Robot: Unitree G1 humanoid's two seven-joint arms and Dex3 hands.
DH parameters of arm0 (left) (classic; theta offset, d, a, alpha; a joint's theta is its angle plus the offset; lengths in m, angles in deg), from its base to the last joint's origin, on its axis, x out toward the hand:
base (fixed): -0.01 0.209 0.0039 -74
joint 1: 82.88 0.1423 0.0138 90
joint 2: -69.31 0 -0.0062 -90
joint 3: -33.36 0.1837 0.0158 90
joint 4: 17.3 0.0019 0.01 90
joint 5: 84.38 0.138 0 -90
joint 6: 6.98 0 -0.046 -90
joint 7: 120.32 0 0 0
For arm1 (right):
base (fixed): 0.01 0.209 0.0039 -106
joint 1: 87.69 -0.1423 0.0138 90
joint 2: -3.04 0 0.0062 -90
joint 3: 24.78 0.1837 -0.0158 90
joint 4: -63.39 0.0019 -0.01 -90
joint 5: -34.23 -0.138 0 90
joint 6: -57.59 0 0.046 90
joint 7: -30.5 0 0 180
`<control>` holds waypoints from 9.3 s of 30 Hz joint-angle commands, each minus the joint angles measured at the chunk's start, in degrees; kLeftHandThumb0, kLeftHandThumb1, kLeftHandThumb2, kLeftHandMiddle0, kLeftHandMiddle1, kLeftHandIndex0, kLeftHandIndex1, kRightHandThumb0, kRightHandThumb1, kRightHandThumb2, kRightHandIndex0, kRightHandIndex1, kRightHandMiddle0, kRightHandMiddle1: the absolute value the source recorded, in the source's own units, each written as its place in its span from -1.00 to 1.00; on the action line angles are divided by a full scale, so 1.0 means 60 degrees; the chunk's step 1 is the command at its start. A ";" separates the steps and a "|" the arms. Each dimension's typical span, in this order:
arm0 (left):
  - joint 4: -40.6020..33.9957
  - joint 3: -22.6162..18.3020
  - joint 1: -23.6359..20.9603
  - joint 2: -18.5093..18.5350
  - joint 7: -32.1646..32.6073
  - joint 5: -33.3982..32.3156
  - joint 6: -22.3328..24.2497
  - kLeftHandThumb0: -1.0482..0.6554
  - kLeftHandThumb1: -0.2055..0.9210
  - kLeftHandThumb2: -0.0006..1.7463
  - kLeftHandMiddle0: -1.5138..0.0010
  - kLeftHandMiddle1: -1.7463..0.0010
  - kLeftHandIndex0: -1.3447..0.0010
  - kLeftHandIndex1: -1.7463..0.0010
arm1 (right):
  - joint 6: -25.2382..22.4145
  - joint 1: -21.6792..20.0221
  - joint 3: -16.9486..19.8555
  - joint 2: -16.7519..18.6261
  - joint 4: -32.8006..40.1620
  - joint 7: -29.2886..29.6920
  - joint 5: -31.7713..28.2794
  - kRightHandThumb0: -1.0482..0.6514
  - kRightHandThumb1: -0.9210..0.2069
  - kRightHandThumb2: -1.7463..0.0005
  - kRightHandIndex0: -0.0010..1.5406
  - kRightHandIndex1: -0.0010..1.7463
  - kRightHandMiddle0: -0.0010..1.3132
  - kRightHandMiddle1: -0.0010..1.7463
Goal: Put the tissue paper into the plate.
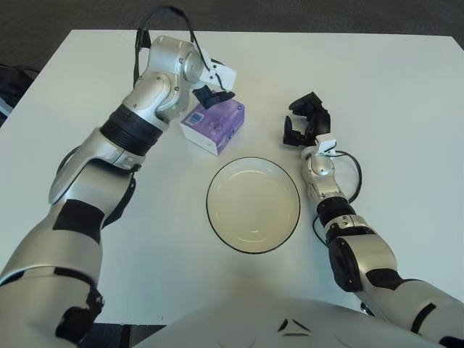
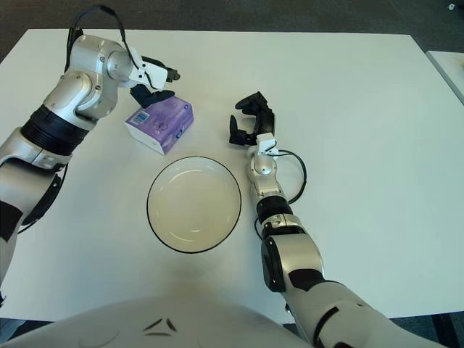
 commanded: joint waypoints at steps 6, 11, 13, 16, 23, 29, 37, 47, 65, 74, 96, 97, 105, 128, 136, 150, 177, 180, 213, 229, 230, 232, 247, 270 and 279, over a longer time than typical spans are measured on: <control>0.0658 -0.0195 -0.0477 0.0325 -0.0741 -0.0942 -0.0974 -1.00 1.00 0.51 1.00 1.00 1.00 1.00 | -0.1604 0.2193 -0.0008 0.0216 -0.2439 0.0126 0.0071 0.22 0.21 -0.54 -0.12 1.00 -0.13 0.75; 0.0664 -0.0217 -0.0339 0.0386 -0.0768 -0.1212 -0.1182 -1.00 1.00 0.53 1.00 1.00 0.97 0.99 | -0.1588 0.2158 0.0028 0.0196 -0.2493 0.0087 0.0034 0.22 0.23 -0.54 -0.10 1.00 -0.12 0.72; 0.0684 -0.0205 -0.0303 0.0405 -0.0757 -0.1279 -0.1238 -1.00 1.00 0.53 1.00 1.00 0.96 0.98 | -0.1578 0.2146 0.0046 0.0189 -0.2512 0.0078 0.0019 0.22 0.23 -0.54 -0.09 1.00 -0.12 0.72; 0.0678 -0.0206 -0.0230 0.0424 -0.0755 -0.1395 -0.1298 -1.00 1.00 0.53 1.00 1.00 0.95 0.98 | -0.1565 0.2124 0.0074 0.0171 -0.2556 0.0083 0.0005 0.22 0.22 -0.54 -0.09 1.00 -0.12 0.72; 0.0497 -0.0271 -0.0116 0.0338 -0.1015 -0.1730 -0.0897 -1.00 1.00 0.53 1.00 1.00 0.95 0.97 | -0.1551 0.2075 0.0111 0.0136 -0.2654 0.0071 -0.0012 0.22 0.22 -0.54 -0.10 1.00 -0.13 0.73; 0.0705 -0.0408 -0.0098 0.0045 -0.1642 -0.2375 0.0124 -1.00 1.00 0.52 1.00 1.00 0.97 0.97 | -0.1551 0.2032 0.0086 0.0101 -0.2657 0.0035 0.0013 0.22 0.23 -0.55 -0.09 1.00 -0.13 0.73; 0.0834 -0.0367 0.0364 0.0113 -0.2038 -0.2876 0.0923 -1.00 1.00 0.46 1.00 1.00 1.00 1.00 | -0.1544 0.2037 0.0080 0.0067 -0.2620 -0.0016 0.0011 0.22 0.23 -0.54 -0.09 1.00 -0.10 0.70; 0.0789 -0.0521 0.0554 0.0329 -0.1736 -0.3174 0.1064 -1.00 1.00 0.03 1.00 1.00 1.00 1.00 | -0.1510 0.2034 0.0106 0.0026 -0.2689 -0.0065 -0.0014 0.22 0.23 -0.55 -0.09 1.00 -0.11 0.72; 0.1018 -0.0176 0.0551 0.0336 -0.1153 -0.2888 0.1239 -1.00 1.00 -0.51 1.00 1.00 1.00 1.00 | -0.1524 0.2040 0.0125 -0.0020 -0.2728 -0.0043 -0.0027 0.22 0.25 -0.57 -0.08 1.00 -0.12 0.74; 0.0708 0.0533 0.1042 0.0718 -0.0221 -0.1899 0.0135 -1.00 1.00 -0.18 1.00 1.00 1.00 1.00 | -0.1507 0.2077 0.0102 -0.0063 -0.2717 -0.0066 -0.0009 0.22 0.26 -0.57 -0.08 1.00 -0.12 0.75; -0.0440 0.2693 0.1968 0.1416 0.1686 0.3220 -0.0433 -1.00 1.00 0.06 1.00 1.00 1.00 1.00 | -0.1580 0.2142 0.0081 -0.0103 -0.2662 -0.0133 -0.0015 0.22 0.23 -0.55 -0.09 1.00 -0.13 0.74; -0.0572 0.2654 0.2045 0.1454 0.1838 0.3398 -0.0417 -1.00 1.00 0.07 1.00 1.00 1.00 1.00 | -0.1577 0.2145 0.0085 -0.0108 -0.2662 -0.0140 -0.0020 0.22 0.23 -0.55 -0.09 1.00 -0.13 0.74; -0.0834 0.2800 0.2284 0.1708 0.3508 0.5040 -0.0866 -1.00 1.00 -0.01 1.00 1.00 1.00 1.00 | -0.1553 0.2160 0.0113 -0.0102 -0.2683 -0.0165 -0.0041 0.22 0.23 -0.55 -0.09 1.00 -0.13 0.74; -0.0043 0.2164 0.3868 0.0749 0.8319 0.8299 0.1597 -1.00 1.00 -0.30 1.00 1.00 1.00 1.00 | -0.1634 0.2161 0.0093 -0.0034 -0.2678 -0.0319 -0.0048 0.22 0.23 -0.56 -0.09 1.00 -0.14 0.75; 0.0293 0.2004 0.3980 0.0479 0.8646 0.8570 0.1937 -1.00 1.00 -0.29 1.00 1.00 1.00 1.00 | -0.1654 0.2161 0.0064 -0.0014 -0.2662 -0.0282 -0.0015 0.22 0.23 -0.55 -0.09 1.00 -0.14 0.74; 0.0369 0.1891 0.3922 0.0551 0.8344 0.8570 0.1586 -1.00 1.00 -0.13 1.00 1.00 1.00 1.00 | -0.1689 0.2146 0.0031 0.0003 -0.2663 -0.0211 0.0027 0.22 0.22 -0.54 -0.10 1.00 -0.14 0.74; -0.0187 0.0586 0.3040 0.0360 0.7738 0.8088 0.1727 -1.00 1.00 0.15 1.00 1.00 1.00 1.00 | -0.1819 0.2115 -0.0098 -0.0045 -0.2669 -0.0276 0.0094 0.22 0.20 -0.54 -0.10 1.00 -0.16 0.75; -0.0525 0.0346 0.3031 0.0316 0.7514 0.7961 0.1645 -1.00 1.00 0.17 1.00 1.00 1.00 1.00 | -0.1795 0.2090 -0.0080 -0.0054 -0.2719 -0.0302 0.0072 0.22 0.20 -0.53 -0.11 1.00 -0.15 0.74; -0.0419 -0.0606 0.1314 0.1182 0.2817 0.6321 -0.0869 -1.00 1.00 0.49 0.52 0.93 0.91 0.93 | -0.1830 0.1912 -0.0118 -0.0031 -0.2821 -0.0405 0.0045 0.22 0.22 -0.55 -0.10 1.00 -0.14 0.75; 0.4811 -0.0611 -0.0321 0.0035 0.1358 0.4862 -0.0413 -1.00 1.00 0.51 0.94 1.00 1.00 0.89 | -0.1563 0.1996 -0.0088 -0.0085 -0.2793 -0.0421 0.0032 0.22 0.26 -0.58 -0.08 1.00 -0.15 0.78; 0.4911 -0.0610 -0.0394 0.0000 0.1256 0.4793 -0.0322 -1.00 1.00 0.50 0.96 1.00 1.00 0.93 | -0.1566 0.1997 -0.0089 -0.0093 -0.2791 -0.0416 0.0036 0.22 0.26 -0.59 -0.08 1.00 -0.15 0.78; 0.5112 -0.0576 -0.0523 -0.0069 0.1099 0.4702 -0.0117 -1.00 1.00 0.45 0.98 1.00 1.00 0.97 | -0.1585 0.1997 -0.0092 -0.0108 -0.2790 -0.0408 0.0042 0.22 0.26 -0.59 -0.08 1.00 -0.15 0.78; 0.7496 -0.0249 -0.0944 -0.0602 0.2325 0.4076 0.0591 -1.00 1.00 0.28 1.00 1.00 1.00 1.00 | -0.1632 0.1970 0.0086 -0.0157 -0.2824 -0.0621 -0.0162 0.22 0.28 -0.60 -0.07 1.00 -0.15 0.79; 0.9292 0.0287 -0.1623 -0.1136 0.3843 0.3092 0.0452 -1.00 1.00 0.30 1.00 1.00 1.00 1.00 | -0.1886 0.1967 0.0060 -0.0231 -0.2835 -0.0679 -0.0078 0.22 0.30 -0.62 -0.05 1.00 -0.15 0.80; 0.9419 0.0567 -0.1655 -0.1151 0.4521 0.3023 0.0515 -1.00 1.00 0.31 1.00 1.00 1.00 1.00 | -0.1836 0.1971 0.0157 -0.0205 -0.2837 -0.0731 -0.0167 0.22 0.15 -0.57 -0.30 1.00 -0.21 0.99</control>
